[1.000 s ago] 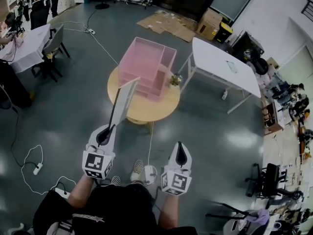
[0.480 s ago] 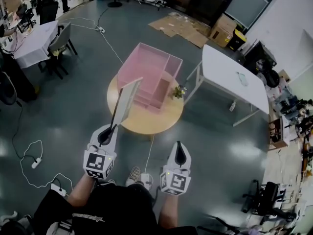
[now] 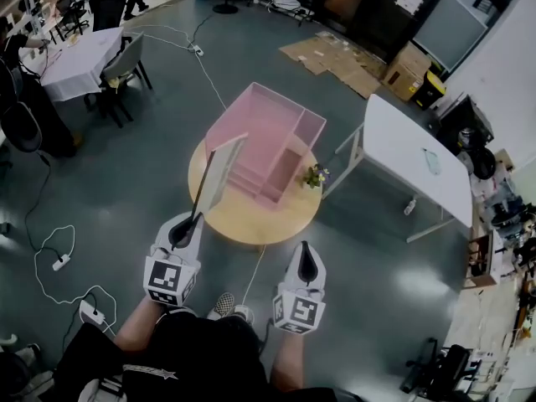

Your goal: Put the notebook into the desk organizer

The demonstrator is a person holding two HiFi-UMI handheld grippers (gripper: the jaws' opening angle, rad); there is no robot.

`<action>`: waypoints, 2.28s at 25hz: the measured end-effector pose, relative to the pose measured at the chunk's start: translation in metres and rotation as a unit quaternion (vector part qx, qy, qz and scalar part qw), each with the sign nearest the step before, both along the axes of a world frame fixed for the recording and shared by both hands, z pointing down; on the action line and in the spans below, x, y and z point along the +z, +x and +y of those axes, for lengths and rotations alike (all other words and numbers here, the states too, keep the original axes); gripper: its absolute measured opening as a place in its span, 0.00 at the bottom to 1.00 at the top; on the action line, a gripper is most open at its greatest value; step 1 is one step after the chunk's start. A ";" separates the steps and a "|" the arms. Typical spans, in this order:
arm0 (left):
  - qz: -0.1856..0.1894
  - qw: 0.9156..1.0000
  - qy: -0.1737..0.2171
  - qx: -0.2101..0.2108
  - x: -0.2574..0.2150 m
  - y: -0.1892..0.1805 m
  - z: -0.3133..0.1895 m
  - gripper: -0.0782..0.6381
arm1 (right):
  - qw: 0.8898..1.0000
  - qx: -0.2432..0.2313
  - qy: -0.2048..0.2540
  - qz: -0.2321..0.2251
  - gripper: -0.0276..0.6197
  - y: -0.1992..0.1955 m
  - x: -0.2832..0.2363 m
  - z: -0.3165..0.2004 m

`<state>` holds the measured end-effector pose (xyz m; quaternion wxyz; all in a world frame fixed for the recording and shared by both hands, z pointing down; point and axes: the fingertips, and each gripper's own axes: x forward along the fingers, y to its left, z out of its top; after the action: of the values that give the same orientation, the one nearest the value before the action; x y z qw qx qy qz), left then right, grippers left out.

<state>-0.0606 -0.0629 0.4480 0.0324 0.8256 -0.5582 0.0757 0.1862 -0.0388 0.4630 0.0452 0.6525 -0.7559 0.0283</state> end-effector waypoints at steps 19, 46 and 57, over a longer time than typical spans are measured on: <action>0.002 1.000 -0.001 -0.017 -0.004 0.005 -0.053 0.13 | 1.000 -0.022 -0.006 -0.006 0.05 0.000 0.006 -0.062; 0.147 0.957 -0.154 0.197 0.029 0.059 -0.276 0.13 | 0.989 0.138 -0.058 -0.005 0.05 -0.009 0.031 -0.168; 0.231 0.890 -0.333 0.207 0.097 0.079 -0.288 0.13 | 0.984 0.160 -0.080 -0.005 0.05 -0.009 0.049 -0.166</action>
<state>0.0181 -0.3505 0.5453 0.4171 0.8574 -0.2934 0.0692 0.1769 -0.2051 0.5125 0.0885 0.7593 -0.6370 0.0992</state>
